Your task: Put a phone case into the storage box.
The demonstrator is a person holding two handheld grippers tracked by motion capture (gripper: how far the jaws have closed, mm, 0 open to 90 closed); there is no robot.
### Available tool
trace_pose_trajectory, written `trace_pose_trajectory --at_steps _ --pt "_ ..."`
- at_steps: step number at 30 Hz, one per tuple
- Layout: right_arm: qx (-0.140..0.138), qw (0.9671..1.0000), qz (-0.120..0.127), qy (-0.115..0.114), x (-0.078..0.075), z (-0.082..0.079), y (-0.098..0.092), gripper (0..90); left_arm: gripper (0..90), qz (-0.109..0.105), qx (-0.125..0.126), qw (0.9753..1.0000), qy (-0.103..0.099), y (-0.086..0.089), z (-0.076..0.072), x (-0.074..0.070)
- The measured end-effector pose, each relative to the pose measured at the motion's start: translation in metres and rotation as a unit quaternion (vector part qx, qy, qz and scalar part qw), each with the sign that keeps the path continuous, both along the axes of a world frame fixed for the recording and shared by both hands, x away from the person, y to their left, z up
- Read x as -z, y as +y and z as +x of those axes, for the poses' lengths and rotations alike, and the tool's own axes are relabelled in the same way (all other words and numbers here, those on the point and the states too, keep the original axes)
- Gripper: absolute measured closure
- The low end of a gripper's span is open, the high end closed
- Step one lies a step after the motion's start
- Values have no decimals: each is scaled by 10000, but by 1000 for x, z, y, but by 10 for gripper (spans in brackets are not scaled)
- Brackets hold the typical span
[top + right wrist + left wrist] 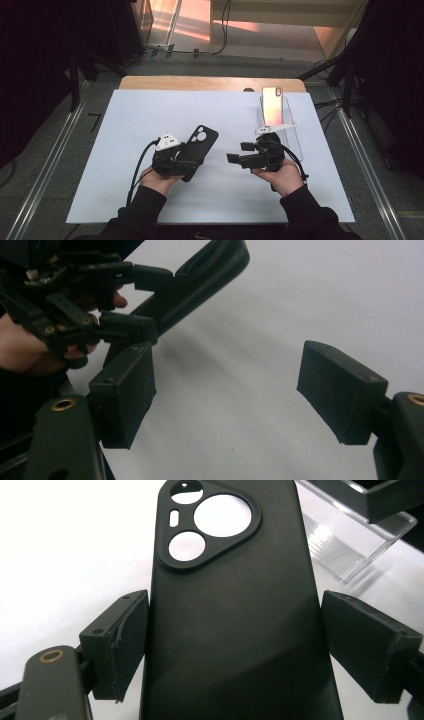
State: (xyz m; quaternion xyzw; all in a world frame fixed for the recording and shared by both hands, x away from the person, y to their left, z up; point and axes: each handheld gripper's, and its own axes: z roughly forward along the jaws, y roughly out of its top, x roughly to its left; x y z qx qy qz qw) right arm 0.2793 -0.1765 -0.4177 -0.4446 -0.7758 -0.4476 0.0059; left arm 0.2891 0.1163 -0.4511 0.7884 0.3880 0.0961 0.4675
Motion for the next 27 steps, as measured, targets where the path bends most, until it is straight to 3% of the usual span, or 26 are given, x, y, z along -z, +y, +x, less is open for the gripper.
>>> trace_pose_trajectory --at_steps 4,13,27 --pt "53 10000 -46 -25 -2 5 8 216 149 -18 -30 10000 -60 -3 0 5" --pt "131 9999 16 33 -6 17 16 216 149 -389 -172 9990 -144 -2 0 10" --pt "270 9993 177 178 -7 36 23 219 148 -563 -206 9962 -628 -14 -7 17"
